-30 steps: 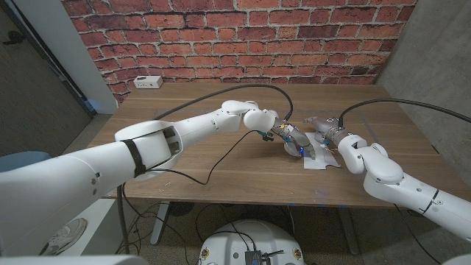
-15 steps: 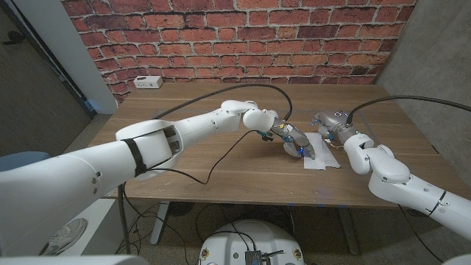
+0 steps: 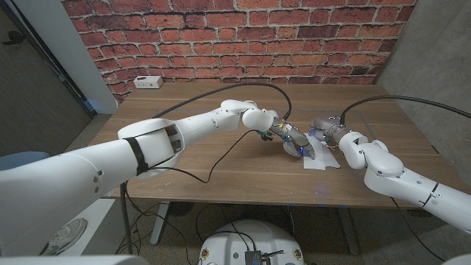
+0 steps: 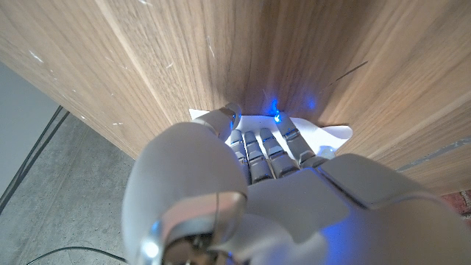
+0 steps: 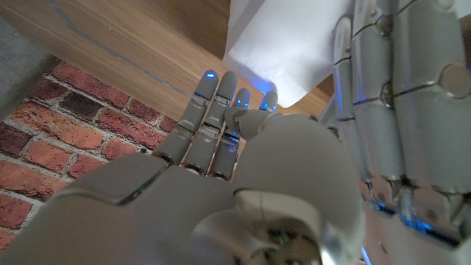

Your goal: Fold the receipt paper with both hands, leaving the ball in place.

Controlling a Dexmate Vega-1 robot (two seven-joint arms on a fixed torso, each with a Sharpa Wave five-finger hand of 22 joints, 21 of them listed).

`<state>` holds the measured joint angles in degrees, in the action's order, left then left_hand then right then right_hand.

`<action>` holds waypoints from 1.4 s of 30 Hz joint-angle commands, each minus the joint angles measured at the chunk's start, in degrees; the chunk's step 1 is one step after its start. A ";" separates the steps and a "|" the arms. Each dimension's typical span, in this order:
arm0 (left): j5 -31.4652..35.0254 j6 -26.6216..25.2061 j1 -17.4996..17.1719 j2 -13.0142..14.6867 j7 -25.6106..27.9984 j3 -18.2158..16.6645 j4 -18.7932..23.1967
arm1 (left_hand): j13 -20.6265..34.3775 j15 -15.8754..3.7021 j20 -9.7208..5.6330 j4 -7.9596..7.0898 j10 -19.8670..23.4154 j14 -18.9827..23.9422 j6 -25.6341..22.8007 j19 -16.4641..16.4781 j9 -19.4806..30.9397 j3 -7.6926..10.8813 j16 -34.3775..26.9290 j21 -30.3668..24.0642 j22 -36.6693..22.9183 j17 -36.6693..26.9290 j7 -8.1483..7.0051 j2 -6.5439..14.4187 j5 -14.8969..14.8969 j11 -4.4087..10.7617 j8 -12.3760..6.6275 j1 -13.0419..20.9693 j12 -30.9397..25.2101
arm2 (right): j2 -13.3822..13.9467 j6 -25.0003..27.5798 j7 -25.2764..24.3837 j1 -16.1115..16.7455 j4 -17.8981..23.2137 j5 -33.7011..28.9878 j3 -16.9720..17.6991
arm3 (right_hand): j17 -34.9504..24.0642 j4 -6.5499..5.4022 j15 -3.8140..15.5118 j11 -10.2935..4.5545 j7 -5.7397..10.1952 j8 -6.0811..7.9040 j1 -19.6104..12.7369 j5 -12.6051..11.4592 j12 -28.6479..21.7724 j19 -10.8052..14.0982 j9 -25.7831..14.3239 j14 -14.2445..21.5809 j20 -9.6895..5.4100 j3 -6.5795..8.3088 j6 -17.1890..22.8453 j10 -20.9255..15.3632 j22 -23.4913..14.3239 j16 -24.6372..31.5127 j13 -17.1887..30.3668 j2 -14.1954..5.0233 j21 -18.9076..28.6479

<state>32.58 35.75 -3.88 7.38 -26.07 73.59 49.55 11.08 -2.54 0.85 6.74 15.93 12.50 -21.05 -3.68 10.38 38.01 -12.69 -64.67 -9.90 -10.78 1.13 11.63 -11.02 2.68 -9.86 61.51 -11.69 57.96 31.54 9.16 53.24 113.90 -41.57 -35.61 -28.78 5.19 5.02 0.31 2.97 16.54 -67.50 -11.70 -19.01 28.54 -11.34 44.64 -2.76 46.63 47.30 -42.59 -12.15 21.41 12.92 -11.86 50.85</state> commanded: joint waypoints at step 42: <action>-0.49 -0.13 0.18 -1.01 -0.40 0.57 -1.09 | 0.30 -1.09 0.33 0.08 -1.40 -0.74 2.03 -0.42 0.13 -0.31 0.26 0.55 -0.08 -0.14 -0.53 -0.08 -0.40 0.35 -0.21 -0.53 0.11 | -1.17 4.72 9.32 -4.96 -3.16 -4.05 -5.76 | 3.03 0.96 3.85 2.74 -2.26 -4.07 8.52 0.06 0.59 -4.65 0.08 10.45 -0.79 -1.15 -2.41 -7.96 1.71 -0.59 0.78 3.73 26.29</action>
<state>32.24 35.03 -4.04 6.87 -26.73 73.90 49.57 11.07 -2.34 1.04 6.74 14.89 12.01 -19.40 -3.90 10.38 38.01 -12.47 -64.21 -9.87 -10.76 0.74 11.62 -11.02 2.88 -9.88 61.52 -11.51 57.36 35.53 18.32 48.55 111.68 -45.02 -41.39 -26.63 6.21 7.37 2.31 0.92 13.60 -60.42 -11.35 -18.32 22.58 -10.81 53.79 -2.45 44.76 45.68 -49.11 -10.38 20.85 13.96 -8.10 75.93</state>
